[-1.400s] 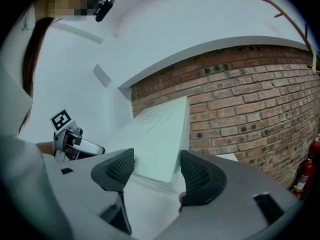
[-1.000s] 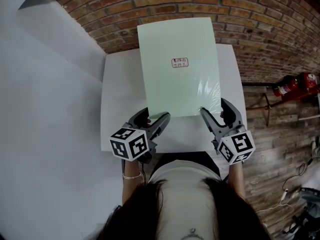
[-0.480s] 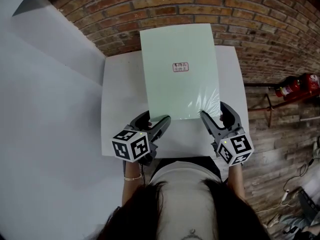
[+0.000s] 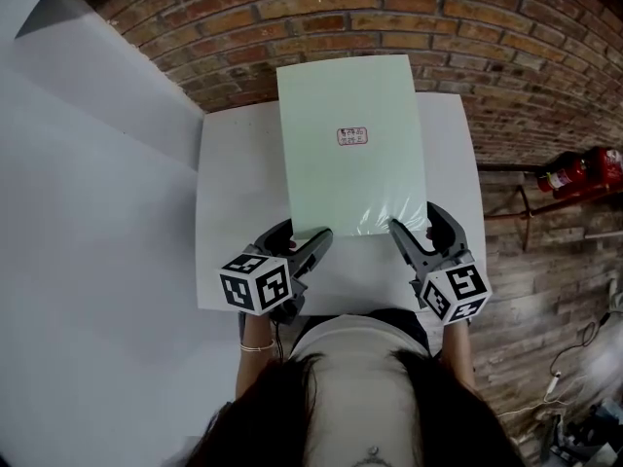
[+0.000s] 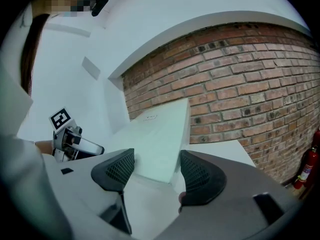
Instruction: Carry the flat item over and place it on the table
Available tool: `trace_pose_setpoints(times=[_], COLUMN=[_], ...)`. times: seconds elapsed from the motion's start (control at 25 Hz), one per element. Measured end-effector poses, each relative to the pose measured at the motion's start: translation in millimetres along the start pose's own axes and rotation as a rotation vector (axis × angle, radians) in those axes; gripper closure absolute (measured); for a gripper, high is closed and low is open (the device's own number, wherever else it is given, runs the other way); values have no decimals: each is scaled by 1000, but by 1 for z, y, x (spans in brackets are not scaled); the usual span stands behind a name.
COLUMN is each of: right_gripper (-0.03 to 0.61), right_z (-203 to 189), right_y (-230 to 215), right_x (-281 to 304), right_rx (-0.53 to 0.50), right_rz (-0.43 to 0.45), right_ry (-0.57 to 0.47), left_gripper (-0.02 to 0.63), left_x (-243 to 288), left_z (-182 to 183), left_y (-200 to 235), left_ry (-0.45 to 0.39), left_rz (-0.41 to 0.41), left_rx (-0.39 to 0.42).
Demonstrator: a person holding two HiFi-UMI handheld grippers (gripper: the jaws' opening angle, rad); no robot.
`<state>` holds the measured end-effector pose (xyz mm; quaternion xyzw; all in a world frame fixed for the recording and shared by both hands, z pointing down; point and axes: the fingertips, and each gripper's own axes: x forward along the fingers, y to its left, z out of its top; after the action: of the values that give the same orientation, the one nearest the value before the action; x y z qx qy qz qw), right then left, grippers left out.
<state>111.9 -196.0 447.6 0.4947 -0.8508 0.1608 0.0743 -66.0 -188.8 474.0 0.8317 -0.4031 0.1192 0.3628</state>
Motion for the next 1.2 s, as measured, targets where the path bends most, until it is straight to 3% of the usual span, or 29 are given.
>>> trace_pose_setpoints(times=[1.2], right_gripper=[265], right_z=[-32], right_y=[-30], right_x=[46], right_rx=[59], right_rz=[27], right_ry=[102], left_gripper=[265], left_x=[41], left_z=[-10], left_y=[33], left_ry=[89], left_rz=[48], left_rx=[-79])
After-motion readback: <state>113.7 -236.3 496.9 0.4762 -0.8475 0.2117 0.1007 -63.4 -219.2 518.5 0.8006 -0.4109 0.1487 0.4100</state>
